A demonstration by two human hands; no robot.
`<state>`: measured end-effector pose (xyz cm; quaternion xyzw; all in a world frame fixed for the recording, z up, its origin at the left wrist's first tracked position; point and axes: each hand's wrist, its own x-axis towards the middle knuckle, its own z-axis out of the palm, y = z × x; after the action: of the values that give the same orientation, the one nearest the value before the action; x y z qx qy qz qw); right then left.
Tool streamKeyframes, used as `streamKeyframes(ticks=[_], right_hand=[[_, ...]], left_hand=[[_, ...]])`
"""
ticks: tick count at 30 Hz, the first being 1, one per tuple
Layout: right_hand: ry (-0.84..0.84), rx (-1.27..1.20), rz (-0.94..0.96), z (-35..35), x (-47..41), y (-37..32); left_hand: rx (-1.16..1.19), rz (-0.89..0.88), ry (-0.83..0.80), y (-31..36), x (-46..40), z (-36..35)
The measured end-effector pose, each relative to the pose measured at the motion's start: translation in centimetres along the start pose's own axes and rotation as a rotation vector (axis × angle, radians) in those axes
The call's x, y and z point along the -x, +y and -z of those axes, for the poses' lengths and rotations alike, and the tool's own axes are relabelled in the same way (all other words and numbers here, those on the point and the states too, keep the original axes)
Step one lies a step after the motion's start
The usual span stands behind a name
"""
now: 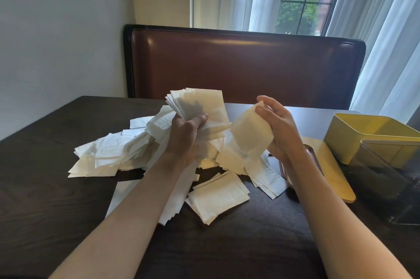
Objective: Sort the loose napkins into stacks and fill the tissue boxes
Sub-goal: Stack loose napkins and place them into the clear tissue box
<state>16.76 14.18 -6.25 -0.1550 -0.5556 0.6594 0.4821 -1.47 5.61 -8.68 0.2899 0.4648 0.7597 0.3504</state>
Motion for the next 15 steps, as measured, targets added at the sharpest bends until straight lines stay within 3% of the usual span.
streamKeyframes(ticks=[5,9,15], right_hand=[[-0.086,-0.057,-0.022,-0.4,0.5,-0.2],[-0.165,-0.177,-0.004,0.0,0.6,-0.4],[-0.028,0.008,0.058,-1.1,0.6,0.0]], left_hand=[[-0.054,0.133,-0.220,-0.2,0.7,-0.4],[-0.037,0.150,-0.245,-0.3,0.9,-0.6],[-0.110,0.169,-0.314,0.2,1.6,-1.2]])
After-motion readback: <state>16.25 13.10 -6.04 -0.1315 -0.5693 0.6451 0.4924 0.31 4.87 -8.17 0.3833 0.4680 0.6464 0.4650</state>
